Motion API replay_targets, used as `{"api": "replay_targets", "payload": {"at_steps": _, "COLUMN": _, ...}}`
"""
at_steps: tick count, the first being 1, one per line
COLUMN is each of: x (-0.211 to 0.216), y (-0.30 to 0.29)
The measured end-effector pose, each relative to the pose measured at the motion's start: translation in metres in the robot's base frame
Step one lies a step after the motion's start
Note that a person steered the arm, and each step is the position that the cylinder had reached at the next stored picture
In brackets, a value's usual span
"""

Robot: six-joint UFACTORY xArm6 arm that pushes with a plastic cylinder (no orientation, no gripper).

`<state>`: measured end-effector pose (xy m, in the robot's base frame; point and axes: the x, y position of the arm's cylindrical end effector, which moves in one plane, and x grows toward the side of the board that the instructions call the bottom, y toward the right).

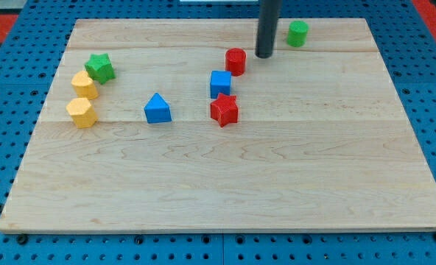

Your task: Push the green star towards the top center

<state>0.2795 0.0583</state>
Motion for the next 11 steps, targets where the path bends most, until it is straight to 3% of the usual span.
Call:
{"api": "replay_targets", "payload": {"at_steps": 1, "x": -0.026, "y": -0.077}}
{"api": "replay_targets", "payload": {"at_steps": 2, "x": -0.034, "y": -0.191}}
{"api": "replay_targets", "payload": {"at_steps": 3, "x": -0.010, "y": -0.308}}
{"api": "replay_targets", "payload": {"at_steps": 4, "x": 0.069, "y": -0.292}}
{"api": "replay_targets", "payload": {"at_steps": 5, "x": 0.078, "y": -0.247}}
{"api": "replay_targets", "payload": {"at_steps": 6, "x": 0.029, "y": -0.208}}
{"api": "replay_targets", "payload": {"at_steps": 7, "x": 0.012, "y": -0.170}}
{"api": "replay_targets", "payload": {"at_steps": 9, "x": -0.034, "y": -0.185}}
{"api": "replay_targets", "payload": {"at_steps": 10, "x": -0.039, "y": -0.183}}
{"api": "replay_targets", "payload": {"at_steps": 11, "x": -0.031, "y": -0.114}}
